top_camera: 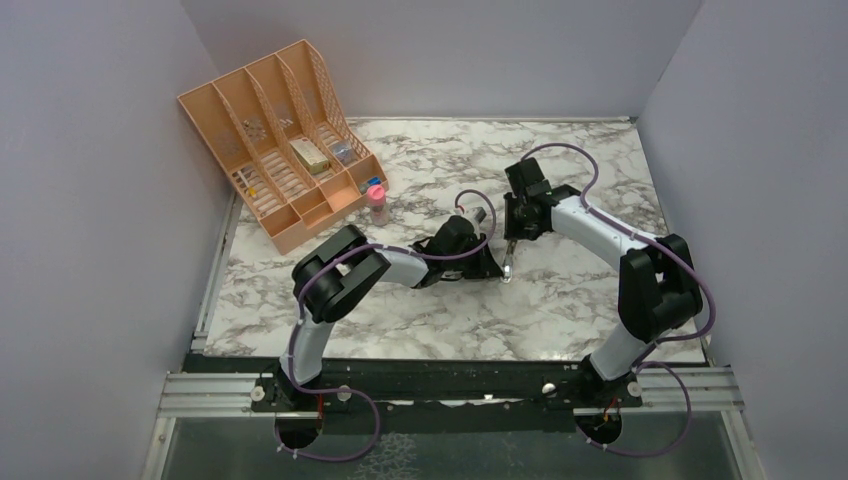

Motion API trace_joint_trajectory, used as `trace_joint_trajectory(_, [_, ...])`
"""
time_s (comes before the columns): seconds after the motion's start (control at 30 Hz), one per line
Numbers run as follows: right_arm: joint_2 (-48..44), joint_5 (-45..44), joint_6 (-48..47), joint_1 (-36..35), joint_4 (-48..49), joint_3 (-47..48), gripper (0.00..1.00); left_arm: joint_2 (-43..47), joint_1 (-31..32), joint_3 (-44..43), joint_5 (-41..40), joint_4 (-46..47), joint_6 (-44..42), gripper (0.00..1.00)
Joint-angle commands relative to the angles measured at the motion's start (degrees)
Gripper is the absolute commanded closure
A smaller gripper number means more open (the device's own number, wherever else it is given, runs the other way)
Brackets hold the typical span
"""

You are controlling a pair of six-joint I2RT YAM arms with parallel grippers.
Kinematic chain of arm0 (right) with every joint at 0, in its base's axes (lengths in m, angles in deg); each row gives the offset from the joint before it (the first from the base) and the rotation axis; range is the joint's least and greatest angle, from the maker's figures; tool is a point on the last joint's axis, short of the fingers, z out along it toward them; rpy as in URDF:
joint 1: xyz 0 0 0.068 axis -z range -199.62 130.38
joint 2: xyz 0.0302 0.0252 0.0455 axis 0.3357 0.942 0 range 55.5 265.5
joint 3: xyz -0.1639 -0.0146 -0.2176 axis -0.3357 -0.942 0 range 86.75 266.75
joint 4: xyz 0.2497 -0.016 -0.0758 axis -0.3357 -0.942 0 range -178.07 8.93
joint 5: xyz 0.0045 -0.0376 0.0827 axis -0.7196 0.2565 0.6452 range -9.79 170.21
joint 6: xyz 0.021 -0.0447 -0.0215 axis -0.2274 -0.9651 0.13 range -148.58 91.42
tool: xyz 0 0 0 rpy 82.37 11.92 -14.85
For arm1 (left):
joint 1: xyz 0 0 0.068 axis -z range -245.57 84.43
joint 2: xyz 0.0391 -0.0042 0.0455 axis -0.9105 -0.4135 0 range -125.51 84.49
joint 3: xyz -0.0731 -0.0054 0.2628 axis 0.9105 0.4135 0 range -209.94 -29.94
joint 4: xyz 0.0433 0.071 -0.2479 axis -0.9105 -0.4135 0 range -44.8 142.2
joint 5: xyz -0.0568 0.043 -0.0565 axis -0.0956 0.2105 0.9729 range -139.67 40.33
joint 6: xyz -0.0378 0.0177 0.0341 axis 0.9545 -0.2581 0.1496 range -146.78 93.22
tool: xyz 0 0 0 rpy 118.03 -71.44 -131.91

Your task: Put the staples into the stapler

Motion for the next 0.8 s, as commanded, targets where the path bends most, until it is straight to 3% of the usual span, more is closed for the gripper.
trace_joint_trajectory(0.0, [-0.5, 1.4, 0.6, 0.2, 1.1, -1.4, 0.77, -2.7, 0.6, -0.3, 0.8, 0.0, 0.6, 0.94])
trace_joint_trajectory(0.77, [-7.9, 8.0, 4.0, -2.6, -2.5, -12.0, 0.79, -6.2, 0.1, -3.4, -0.2, -4.0, 0.4, 0.95])
